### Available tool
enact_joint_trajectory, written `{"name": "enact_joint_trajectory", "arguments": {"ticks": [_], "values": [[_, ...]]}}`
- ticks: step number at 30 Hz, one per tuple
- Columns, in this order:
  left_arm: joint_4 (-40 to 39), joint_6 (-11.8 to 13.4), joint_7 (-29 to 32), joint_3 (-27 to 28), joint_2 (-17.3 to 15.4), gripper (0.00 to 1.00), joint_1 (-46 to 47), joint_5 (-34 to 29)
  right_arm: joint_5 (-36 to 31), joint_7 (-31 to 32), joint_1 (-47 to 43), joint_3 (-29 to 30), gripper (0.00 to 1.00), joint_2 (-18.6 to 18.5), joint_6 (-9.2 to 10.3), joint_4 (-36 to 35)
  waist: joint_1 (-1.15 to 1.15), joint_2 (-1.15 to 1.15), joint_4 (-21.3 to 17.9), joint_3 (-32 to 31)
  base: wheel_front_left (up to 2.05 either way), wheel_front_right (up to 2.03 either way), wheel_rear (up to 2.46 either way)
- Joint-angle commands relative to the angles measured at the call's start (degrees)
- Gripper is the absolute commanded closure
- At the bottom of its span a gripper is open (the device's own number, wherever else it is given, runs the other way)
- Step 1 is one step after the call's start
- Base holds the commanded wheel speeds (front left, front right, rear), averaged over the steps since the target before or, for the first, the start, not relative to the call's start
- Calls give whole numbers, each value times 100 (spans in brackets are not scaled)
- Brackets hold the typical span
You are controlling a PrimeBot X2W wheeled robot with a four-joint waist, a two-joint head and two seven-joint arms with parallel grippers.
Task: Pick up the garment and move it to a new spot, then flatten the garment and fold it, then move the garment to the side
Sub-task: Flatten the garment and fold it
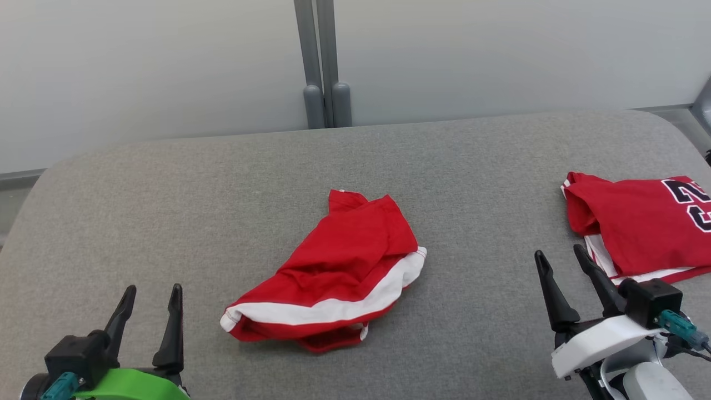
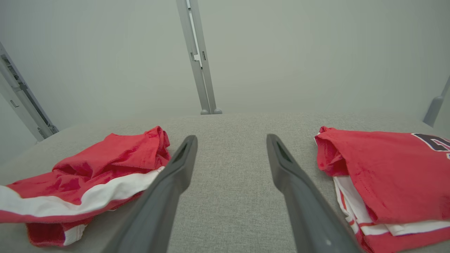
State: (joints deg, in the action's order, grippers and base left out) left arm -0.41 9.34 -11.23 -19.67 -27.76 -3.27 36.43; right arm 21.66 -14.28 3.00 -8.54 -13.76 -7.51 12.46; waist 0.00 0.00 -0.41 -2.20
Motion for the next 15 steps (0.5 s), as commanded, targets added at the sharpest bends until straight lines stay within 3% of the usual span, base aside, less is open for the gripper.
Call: {"name": "enact_joint_trajectory", "arguments": {"ticks": [1, 15], "values": [[20, -42, -16, -36, 43, 0, 142, -26, 130, 96, 111, -75, 0, -30, 5, 48, 0, 0, 119, 27, 0, 0, 0], [297, -331, 143, -499, 334, 0, 829, -140, 1871, 2525, 1865, -1470, 0, -688, 4, 1311, 0, 0, 999, 657, 0, 0, 0]]}}
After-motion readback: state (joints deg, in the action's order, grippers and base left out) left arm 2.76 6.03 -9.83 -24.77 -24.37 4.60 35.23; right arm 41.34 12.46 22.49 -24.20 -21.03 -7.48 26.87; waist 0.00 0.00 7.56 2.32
